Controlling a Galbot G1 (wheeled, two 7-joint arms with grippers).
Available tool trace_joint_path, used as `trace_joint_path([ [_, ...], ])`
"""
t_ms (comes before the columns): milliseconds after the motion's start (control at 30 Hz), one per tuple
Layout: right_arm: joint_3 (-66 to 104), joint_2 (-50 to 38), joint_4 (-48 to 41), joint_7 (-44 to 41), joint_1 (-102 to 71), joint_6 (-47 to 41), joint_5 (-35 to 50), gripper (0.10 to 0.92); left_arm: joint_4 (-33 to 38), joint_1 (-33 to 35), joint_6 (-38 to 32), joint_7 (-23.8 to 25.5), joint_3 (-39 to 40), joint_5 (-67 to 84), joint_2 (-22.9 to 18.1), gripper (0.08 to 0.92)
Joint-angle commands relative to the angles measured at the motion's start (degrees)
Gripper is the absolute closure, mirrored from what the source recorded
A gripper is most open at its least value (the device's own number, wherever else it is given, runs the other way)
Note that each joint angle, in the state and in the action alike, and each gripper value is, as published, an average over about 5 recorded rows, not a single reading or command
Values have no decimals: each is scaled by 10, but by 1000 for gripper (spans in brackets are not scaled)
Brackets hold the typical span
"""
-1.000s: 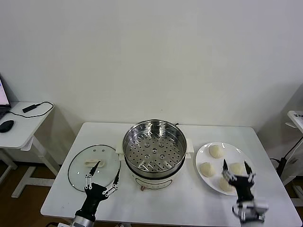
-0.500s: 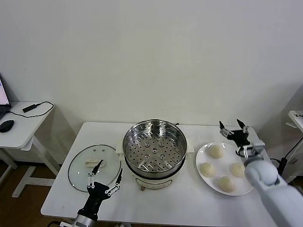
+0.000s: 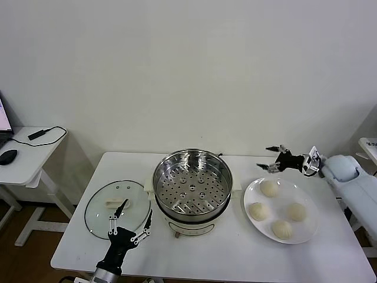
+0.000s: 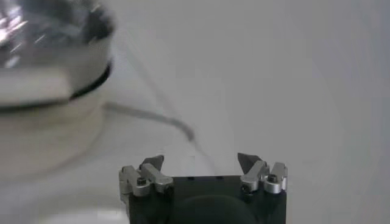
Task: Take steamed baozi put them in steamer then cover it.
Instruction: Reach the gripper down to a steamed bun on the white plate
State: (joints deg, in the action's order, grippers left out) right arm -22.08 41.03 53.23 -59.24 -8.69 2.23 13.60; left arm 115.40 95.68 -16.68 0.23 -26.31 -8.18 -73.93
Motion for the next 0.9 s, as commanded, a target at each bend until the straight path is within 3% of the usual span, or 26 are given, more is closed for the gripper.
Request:
trace_joint_path([
  [33,-133,48,-108,-178,132,12,-174,203,-1,3,1,-1,0,-1,-2,177],
  [900,-134,149,-193,-89,102,32,-263,203,-11,0,-3,-3,0,0,-7,177],
])
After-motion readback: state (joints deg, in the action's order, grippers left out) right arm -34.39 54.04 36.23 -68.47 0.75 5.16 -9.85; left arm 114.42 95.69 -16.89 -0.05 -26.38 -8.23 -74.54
